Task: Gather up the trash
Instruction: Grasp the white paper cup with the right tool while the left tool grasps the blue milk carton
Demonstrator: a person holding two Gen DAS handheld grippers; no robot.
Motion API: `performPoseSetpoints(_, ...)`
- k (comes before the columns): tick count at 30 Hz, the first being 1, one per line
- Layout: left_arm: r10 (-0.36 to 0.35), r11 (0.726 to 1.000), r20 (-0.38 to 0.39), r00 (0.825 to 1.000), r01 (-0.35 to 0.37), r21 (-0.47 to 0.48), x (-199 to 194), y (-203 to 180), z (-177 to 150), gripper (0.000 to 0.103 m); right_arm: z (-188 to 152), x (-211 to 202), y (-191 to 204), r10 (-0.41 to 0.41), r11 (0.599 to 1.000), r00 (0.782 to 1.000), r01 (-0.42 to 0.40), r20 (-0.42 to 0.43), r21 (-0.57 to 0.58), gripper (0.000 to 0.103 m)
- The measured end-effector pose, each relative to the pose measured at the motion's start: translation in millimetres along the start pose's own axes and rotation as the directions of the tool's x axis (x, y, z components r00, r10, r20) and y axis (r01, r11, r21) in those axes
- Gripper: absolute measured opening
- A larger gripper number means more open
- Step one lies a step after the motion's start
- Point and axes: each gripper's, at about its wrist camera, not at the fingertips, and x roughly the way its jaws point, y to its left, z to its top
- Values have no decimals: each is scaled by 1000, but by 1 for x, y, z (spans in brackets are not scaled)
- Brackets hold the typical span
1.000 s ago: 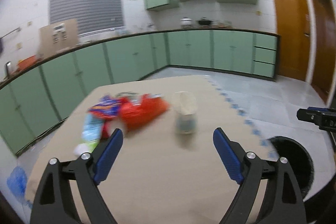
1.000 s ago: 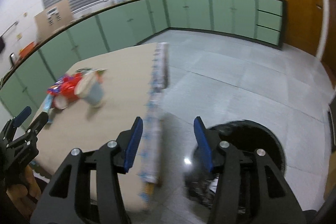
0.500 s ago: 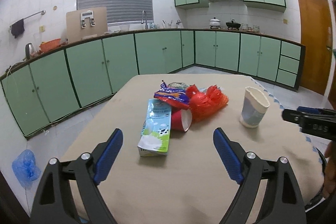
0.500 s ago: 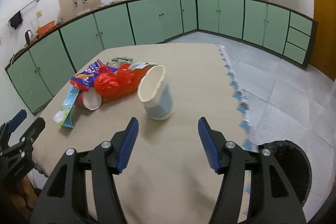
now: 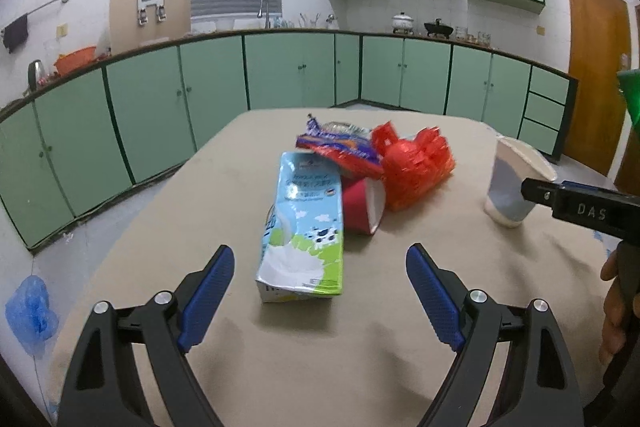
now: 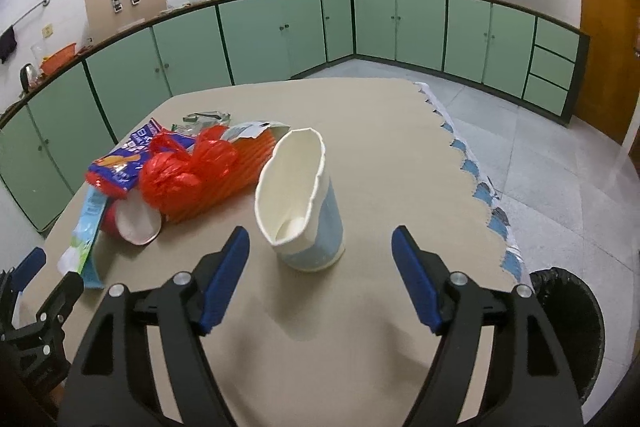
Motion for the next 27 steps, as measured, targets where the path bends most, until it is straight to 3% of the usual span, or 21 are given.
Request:
performPoseSetpoints(2,-1,1000,-10,1000,1,-13,5,4,1,86,1,8,1,-7,1000,1000,7,-10,-1,71)
performPoseSetpoints(3,-2,1000,-15,1000,2,-16,7,6,1,86,1,10,1,-5,1000,1000,5,-19,-2,65)
performPoseSetpoints(4,0,1000,-25,1000,-1,-17,11,6,1,86,1,14,2,0,1000,999,-1,-36,-5,58)
performPoseSetpoints(5,3,1000,-31,999,-4,-16,13,6,0,86,0,17,3,18,1000,999,-18,-51,-6,42)
performPoseSetpoints(6,2,1000,-37,999,-3,-15,15,7,-1,86,-1,17,3,25,1000,998,-26,-58,-6,32)
performPoseSetpoints(11,0,1000,-50,999,-1,-12,17,7,-4,81,-5,6,0,43,999,998,-43,-35,-2,29)
performPoseSetpoints(15,-17,1000,-89,996,15,-23,21,8,-5,47,-8,-3,-3,53,999,998,-53,-35,-2,29)
performPoseSetpoints(27,-17,999,-41,999,15,-51,-2,10,-4,46,-3,-21,-10,59,998,998,-59,-22,0,29)
